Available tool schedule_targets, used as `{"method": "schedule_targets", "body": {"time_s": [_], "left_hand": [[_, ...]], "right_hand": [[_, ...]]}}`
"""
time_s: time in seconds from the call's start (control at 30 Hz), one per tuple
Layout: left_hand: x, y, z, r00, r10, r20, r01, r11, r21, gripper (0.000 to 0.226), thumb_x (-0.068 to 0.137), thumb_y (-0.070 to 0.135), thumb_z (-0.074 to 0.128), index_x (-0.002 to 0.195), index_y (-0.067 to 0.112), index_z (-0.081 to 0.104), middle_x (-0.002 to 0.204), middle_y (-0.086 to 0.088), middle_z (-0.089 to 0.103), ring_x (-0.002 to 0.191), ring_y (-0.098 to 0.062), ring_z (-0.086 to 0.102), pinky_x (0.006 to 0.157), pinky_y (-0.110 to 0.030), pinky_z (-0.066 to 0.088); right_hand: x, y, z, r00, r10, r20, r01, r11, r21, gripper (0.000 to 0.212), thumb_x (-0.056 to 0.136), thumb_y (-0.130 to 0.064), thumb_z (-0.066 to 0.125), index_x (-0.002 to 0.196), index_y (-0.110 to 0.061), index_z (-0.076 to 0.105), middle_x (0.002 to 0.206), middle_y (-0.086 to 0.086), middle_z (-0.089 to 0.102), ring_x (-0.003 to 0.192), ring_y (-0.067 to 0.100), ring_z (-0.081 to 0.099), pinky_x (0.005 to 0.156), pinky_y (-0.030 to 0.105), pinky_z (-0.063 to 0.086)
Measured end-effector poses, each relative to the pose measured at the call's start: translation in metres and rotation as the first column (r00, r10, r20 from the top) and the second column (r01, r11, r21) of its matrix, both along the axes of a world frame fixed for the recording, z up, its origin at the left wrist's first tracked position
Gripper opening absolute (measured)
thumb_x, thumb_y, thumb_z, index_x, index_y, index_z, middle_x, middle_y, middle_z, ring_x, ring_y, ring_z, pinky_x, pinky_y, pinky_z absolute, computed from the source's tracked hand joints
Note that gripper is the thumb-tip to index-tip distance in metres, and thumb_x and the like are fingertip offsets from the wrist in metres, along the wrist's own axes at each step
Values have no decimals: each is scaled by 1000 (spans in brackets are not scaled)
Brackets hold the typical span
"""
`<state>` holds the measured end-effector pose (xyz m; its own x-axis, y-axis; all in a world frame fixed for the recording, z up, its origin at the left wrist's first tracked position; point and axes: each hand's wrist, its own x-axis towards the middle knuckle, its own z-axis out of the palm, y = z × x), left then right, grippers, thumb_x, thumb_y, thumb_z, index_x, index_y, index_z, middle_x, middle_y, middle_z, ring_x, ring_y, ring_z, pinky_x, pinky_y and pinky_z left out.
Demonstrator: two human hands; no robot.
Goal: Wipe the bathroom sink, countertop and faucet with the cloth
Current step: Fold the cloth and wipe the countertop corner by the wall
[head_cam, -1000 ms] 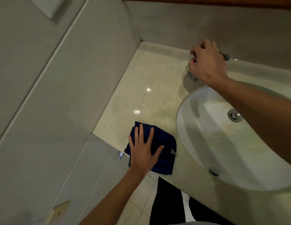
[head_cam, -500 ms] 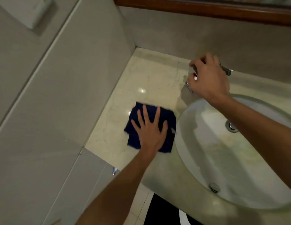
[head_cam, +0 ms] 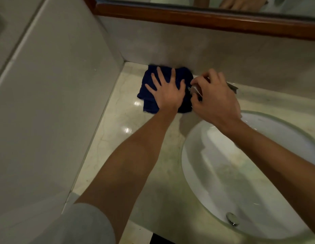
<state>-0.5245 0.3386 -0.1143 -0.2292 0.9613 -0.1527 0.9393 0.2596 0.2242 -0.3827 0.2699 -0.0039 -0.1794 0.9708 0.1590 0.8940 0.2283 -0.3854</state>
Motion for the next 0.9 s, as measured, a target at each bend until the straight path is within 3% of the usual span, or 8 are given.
{"method": "schedule_targets", "body": {"time_s": [0.23,0.4,0.53,0.77,0.9], "left_hand": [[-30,-50,1,996,-89,2,89,993,73,65,101,64,30,160,35,31,173,-7,11,159,-31,9,125,-62,6],[-95,-149,-4,995,-69,-71,77,990,117,66,100,65,37,159,35,34,171,-7,20,157,-31,19,124,-61,16],[-127,-231,1,996,11,-92,-4,997,71,70,100,67,34,160,34,30,172,-8,16,157,-32,17,123,-63,16],[-6,-373,1,985,137,-107,-138,990,-1,74,96,66,39,161,30,32,172,-13,13,157,-38,15,121,-68,18],[49,-385,1,982,164,-96,-164,986,4,75,96,65,42,161,30,32,171,-15,13,158,-39,13,120,-69,17]], "right_hand": [[0,1,3,1000,3,20,-3,1000,-22,36,94,-27,53,126,-14,63,125,8,52,118,27,48,72,34,41],[2,-1,7,1000,16,12,-15,998,-58,39,92,-26,54,129,-14,62,127,10,51,122,29,47,82,41,48],[0,-3,11,1000,18,8,-17,998,-64,40,91,-24,53,128,-13,62,128,12,51,123,31,47,85,43,49],[1,-2,13,999,47,18,-46,996,-77,40,92,-25,52,129,-12,60,129,13,51,123,31,46,92,44,50],[0,-3,11,999,47,23,-46,996,-76,39,92,-24,53,129,-12,60,128,13,50,123,30,46,91,43,50]]}}
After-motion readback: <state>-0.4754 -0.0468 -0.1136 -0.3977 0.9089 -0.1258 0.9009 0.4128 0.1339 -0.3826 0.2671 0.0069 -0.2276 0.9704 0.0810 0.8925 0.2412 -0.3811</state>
